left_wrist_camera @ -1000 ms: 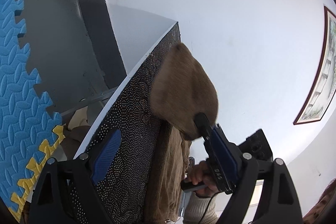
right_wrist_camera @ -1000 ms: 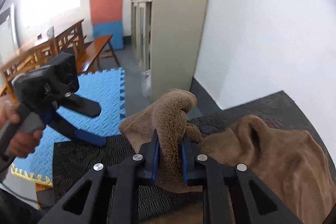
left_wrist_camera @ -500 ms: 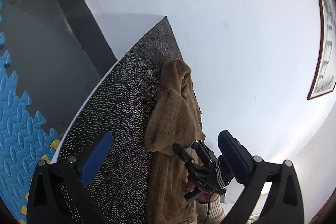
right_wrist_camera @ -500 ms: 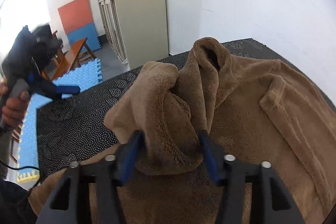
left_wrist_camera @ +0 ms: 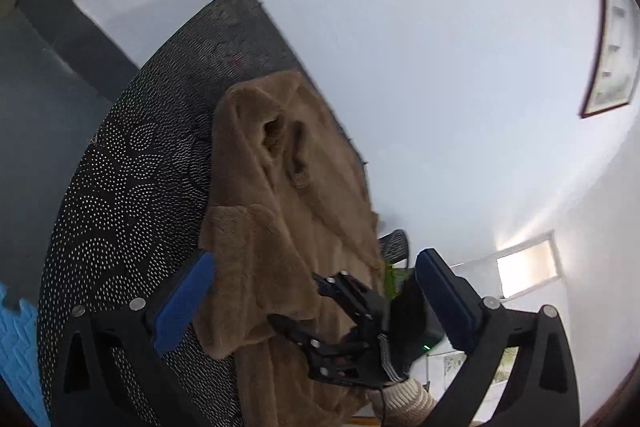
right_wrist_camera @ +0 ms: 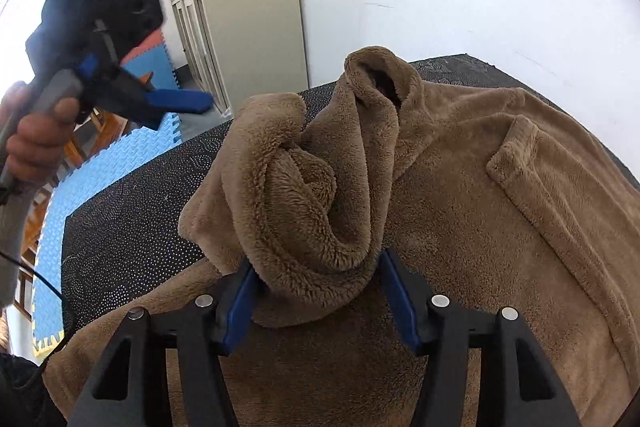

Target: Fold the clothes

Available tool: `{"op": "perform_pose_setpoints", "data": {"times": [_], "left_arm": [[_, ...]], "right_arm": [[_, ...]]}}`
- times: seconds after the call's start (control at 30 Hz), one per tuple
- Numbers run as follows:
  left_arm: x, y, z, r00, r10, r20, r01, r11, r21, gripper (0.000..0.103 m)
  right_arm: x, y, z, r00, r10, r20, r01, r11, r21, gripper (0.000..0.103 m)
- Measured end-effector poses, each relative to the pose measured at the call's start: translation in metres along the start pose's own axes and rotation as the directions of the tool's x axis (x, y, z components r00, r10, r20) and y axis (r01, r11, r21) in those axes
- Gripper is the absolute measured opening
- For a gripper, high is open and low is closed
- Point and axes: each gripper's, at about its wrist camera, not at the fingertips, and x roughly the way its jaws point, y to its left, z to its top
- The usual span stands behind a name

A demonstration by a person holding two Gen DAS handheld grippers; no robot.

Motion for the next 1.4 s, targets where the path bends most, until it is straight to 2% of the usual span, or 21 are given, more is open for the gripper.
{"op": "perform_pose_setpoints", "data": {"times": [0.07, 0.3, 0.33, 0.4, 0.47, 0.5, 0.53, 0.57, 0.77, 0.87, 0.9, 1.03, 1.1, 1.2, 1.27, 1.33, 1.4], "left_arm": [[0.003, 0.0, -0.004, 0.999, 0.016, -0.034, -0.016, 1.0, -0.019, 0.101], [0.021, 0.016, 0.0, 0.995, -0.063, -0.076, 0.056, 0.994, -0.09, 0.101], [0.023, 0.016, 0.0, 0.995, -0.063, -0.081, 0.056, 0.995, -0.088, 0.097], [0.025, 0.016, -0.001, 0.995, -0.042, -0.087, 0.036, 0.997, -0.074, 0.084], [0.026, 0.016, -0.003, 0.996, -0.018, -0.092, 0.012, 0.998, -0.064, 0.052], [0.025, 0.016, -0.005, 0.996, -0.004, -0.093, -0.002, 0.998, -0.061, 0.043], [0.022, 0.018, -0.007, 0.996, 0.01, -0.089, -0.016, 0.998, -0.061, 0.028], [0.02, 0.02, -0.009, 0.996, 0.024, -0.083, -0.029, 0.998, -0.063, 0.024], [-0.012, 0.025, -0.029, 1.0, 0.01, 0.003, -0.009, 0.993, -0.117, 0.016], [-0.033, 0.019, -0.045, 0.999, -0.005, 0.054, 0.012, 0.991, -0.133, 0.016], [-0.04, 0.016, -0.052, 0.997, -0.011, 0.071, 0.021, 0.99, -0.139, 0.016], [-0.061, 0.006, -0.07, 0.993, -0.026, 0.119, 0.044, 0.987, -0.156, 0.016], [-0.067, -0.001, -0.079, 0.991, -0.039, 0.131, 0.06, 0.986, -0.158, 0.016], [-0.065, -0.012, -0.089, 0.992, -0.054, 0.112, 0.069, 0.989, -0.131, 0.016], [-0.063, -0.017, -0.094, 0.994, -0.061, 0.096, 0.072, 0.991, -0.117, 0.016], [-0.058, -0.028, -0.096, 0.994, -0.065, 0.083, 0.073, 0.992, -0.103, 0.016], [-0.054, -0.035, -0.098, 0.995, -0.072, 0.07, 0.078, 0.993, -0.091, 0.016]], "right_arm": [[0.0, -0.001, 0.001, 1.0, -0.001, 0.002, 0.001, 1.0, -0.002, 0.06], [0.004, -0.001, 0.003, 1.0, 0.008, 0.002, -0.008, 1.0, 0.006, 0.06], [0.005, -0.001, 0.003, 1.0, 0.006, 0.001, -0.006, 1.0, 0.005, 0.06], [0.004, 0.001, 0.002, 1.0, -0.005, 0.001, 0.005, 1.0, 0.002, 0.063], [0.005, 0.0, 0.002, 1.0, -0.013, 0.001, 0.013, 1.0, 0.004, 0.065], [0.005, -0.001, 0.002, 1.0, -0.017, 0.001, 0.017, 1.0, 0.006, 0.065], [0.005, -0.002, 0.002, 1.0, -0.016, 0.001, 0.016, 1.0, 0.009, 0.065], [0.005, -0.002, 0.002, 1.0, -0.014, 0.001, 0.014, 1.0, 0.013, 0.065], [0.004, -0.002, 0.002, 1.0, -0.019, 0.011, 0.019, 1.0, 0.007, 0.065], [-0.012, 0.006, 0.001, 0.995, -0.053, 0.09, 0.055, 0.998, -0.025, 0.066], [-0.022, 0.014, -0.001, 0.987, -0.085, 0.14, 0.093, 0.994, -0.053, 0.067], [-0.056, 0.054, -0.006, 0.93, -0.184, 0.317, 0.246, 0.955, -0.167, 0.067], [-0.069, 0.072, -0.007, 0.917, -0.174, 0.359, 0.253, 0.949, -0.188, 0.067], [-0.073, 0.083, -0.002, 0.927, -0.094, 0.363, 0.169, 0.969, -0.181, 0.067], [-0.069, 0.09, 0.003, 0.943, -0.053, 0.33, 0.111, 0.981, -0.161, 0.067], [-0.062, 0.094, 0.006, 0.953, -0.049, 0.298, 0.094, 0.986, -0.138, 0.067], [-0.055, 0.097, 0.006, 0.957, -0.08, 0.28, 0.116, 0.986, -0.116, 0.067]]}}
